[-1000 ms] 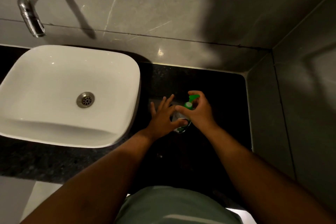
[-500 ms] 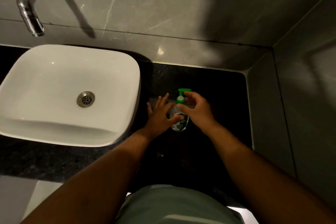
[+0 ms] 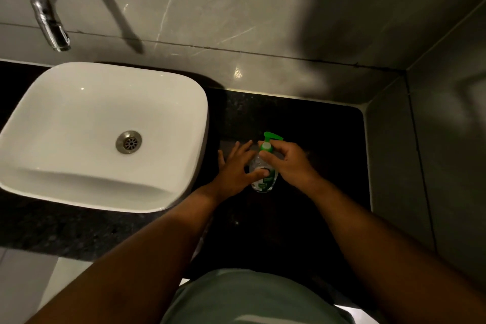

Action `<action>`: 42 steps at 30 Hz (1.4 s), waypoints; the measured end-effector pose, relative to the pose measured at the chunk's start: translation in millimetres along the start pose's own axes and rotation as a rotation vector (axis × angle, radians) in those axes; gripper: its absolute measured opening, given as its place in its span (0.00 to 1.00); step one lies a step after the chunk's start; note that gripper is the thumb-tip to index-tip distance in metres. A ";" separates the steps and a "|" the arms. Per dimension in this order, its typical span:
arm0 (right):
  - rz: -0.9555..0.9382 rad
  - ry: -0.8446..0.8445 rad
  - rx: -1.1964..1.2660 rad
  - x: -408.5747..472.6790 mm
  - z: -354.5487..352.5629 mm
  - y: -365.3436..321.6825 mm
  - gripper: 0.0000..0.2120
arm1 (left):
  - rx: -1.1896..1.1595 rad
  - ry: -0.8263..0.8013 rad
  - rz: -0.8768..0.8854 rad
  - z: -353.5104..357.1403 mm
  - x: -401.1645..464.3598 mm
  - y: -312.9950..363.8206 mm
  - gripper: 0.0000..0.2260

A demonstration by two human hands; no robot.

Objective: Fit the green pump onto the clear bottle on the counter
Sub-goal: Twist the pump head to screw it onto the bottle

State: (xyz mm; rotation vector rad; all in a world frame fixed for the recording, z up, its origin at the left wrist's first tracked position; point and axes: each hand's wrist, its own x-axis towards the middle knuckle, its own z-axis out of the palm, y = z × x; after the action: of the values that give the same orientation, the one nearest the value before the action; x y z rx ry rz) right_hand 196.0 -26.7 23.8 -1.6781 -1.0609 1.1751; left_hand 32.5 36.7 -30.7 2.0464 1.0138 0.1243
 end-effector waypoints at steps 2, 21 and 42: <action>0.018 0.164 -0.012 -4.2 12.7 2.3 0.13 | 0.017 0.049 -0.003 3.9 -1.3 -0.2 0.35; -0.062 -0.141 -0.094 -2.2 -10.2 -6.0 0.12 | -0.150 -0.072 0.001 -4.9 -3.9 7.1 0.29; 0.001 0.020 0.157 -4.5 -16.6 -2.5 0.33 | -0.098 0.047 -0.014 0.5 -5.1 12.4 0.31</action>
State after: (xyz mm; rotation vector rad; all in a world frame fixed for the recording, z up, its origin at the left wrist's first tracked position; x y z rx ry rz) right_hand 210.6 -32.5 31.3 -1.5647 -0.9312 1.2079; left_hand 37.0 28.7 -20.8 1.9553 1.0306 0.2112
